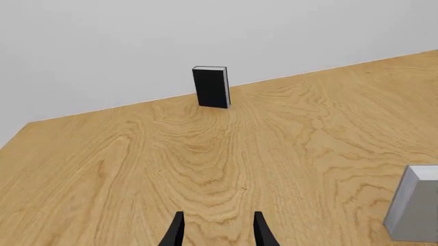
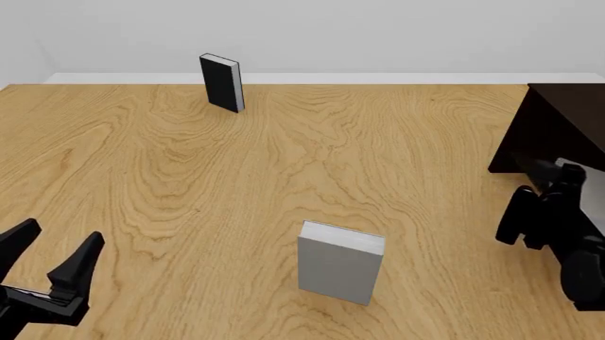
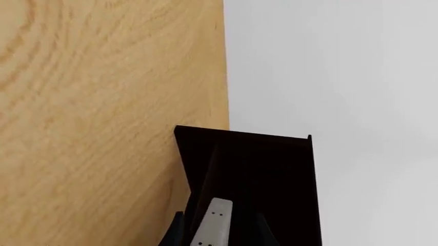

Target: Pick up the book on the right and place it on the cabinet shelf.

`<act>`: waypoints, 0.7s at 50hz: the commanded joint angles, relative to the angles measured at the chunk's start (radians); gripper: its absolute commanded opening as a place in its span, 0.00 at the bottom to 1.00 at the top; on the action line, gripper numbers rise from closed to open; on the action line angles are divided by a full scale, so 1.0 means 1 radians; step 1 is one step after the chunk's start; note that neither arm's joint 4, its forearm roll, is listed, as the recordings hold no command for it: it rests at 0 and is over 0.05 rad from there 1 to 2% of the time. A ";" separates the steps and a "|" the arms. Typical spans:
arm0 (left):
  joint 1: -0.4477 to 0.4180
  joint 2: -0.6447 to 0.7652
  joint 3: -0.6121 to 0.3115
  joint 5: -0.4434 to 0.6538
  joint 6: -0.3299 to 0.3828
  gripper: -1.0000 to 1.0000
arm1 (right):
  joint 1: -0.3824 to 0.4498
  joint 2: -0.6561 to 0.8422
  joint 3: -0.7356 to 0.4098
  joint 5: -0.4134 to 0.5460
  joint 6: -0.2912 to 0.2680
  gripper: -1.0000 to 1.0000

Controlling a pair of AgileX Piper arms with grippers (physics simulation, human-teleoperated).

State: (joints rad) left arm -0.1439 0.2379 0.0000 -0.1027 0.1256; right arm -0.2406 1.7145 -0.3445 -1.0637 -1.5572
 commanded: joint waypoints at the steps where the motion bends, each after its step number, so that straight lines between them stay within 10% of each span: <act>1: 0.000 0.001 0.000 -0.002 0.002 1.00 | -0.036 -0.009 0.008 -0.018 0.001 1.00; 35: -0.011 0.027 0.000 -0.016 0.004 1.00 | -0.105 -0.036 0.044 -0.053 0.026 1.00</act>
State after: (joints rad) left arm -0.1499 0.2550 0.0000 -0.1122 0.1282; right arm -0.3028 1.6963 -0.3101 -1.1015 -1.5413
